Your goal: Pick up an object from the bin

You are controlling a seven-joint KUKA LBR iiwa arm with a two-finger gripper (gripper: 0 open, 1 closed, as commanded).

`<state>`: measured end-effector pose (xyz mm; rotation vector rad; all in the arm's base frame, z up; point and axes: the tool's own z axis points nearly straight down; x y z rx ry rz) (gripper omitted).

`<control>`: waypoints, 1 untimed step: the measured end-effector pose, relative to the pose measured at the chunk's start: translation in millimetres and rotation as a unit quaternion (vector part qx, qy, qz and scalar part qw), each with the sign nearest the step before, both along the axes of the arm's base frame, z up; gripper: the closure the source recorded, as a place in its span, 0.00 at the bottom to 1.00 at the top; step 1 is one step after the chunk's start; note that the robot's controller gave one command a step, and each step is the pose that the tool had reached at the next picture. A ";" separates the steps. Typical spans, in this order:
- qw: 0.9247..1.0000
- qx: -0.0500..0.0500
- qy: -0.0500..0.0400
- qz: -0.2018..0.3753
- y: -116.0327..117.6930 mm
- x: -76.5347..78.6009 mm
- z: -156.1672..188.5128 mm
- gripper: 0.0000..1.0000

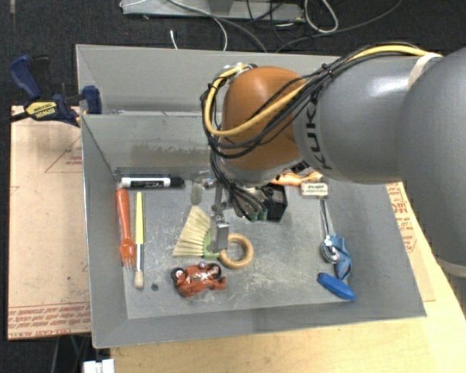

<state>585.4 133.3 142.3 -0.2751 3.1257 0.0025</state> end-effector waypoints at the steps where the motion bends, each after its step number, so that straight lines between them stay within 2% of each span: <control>1: 0.995 0.001 0.000 0.100 -31.4 2.0 -76.0 0.00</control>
Offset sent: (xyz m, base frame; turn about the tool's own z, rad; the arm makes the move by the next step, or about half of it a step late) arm -0.0046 -0.0109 -0.0345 -0.3806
